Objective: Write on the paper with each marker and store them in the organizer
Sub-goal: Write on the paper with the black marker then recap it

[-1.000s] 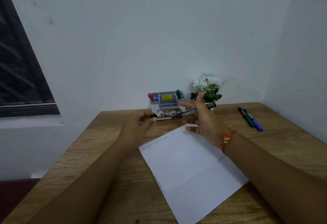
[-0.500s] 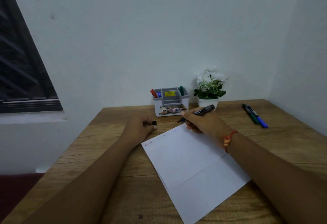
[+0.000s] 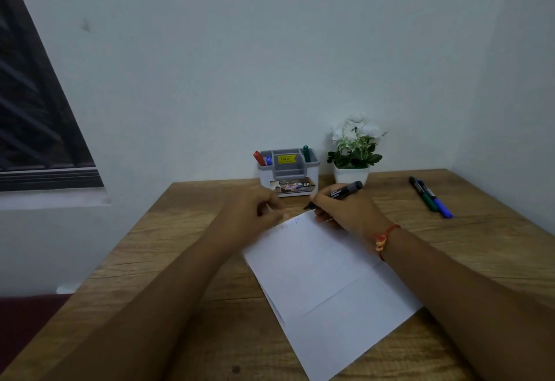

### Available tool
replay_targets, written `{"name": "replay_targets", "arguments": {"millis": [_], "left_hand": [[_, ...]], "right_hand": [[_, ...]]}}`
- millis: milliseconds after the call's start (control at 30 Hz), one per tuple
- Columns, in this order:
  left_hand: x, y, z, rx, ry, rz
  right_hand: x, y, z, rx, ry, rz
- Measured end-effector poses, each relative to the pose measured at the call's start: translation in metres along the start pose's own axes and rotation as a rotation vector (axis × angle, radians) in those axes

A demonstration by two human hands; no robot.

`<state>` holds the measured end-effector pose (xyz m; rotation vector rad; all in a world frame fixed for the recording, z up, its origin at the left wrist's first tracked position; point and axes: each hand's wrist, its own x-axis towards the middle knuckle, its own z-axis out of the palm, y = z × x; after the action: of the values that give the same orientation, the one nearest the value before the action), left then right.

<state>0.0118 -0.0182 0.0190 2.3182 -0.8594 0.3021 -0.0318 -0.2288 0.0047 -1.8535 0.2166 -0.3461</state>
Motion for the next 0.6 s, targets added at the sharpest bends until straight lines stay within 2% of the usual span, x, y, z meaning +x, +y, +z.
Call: {"name": "replay_targets", "arguments": {"millis": [67, 167, 367, 600], "left_hand": [[-0.001, 0.001, 0.009, 0.05, -0.15, 0.024], [-0.002, -0.004, 0.017, 0.083, -0.244, 0.043], [0.0, -0.014, 0.02, 0.081, -0.274, 0.033], [0.001, -0.02, 0.023, 0.051, -0.271, 0.026]], "right_hand": [[0.0, 0.003, 0.0, -0.022, -0.005, -0.004], [0.0, 0.007, 0.001, -0.02, -0.025, 0.014], [0.001, 0.008, 0.004, -0.044, -0.033, 0.024], [0.005, 0.011, 0.003, -0.153, 0.042, 0.038]]}}
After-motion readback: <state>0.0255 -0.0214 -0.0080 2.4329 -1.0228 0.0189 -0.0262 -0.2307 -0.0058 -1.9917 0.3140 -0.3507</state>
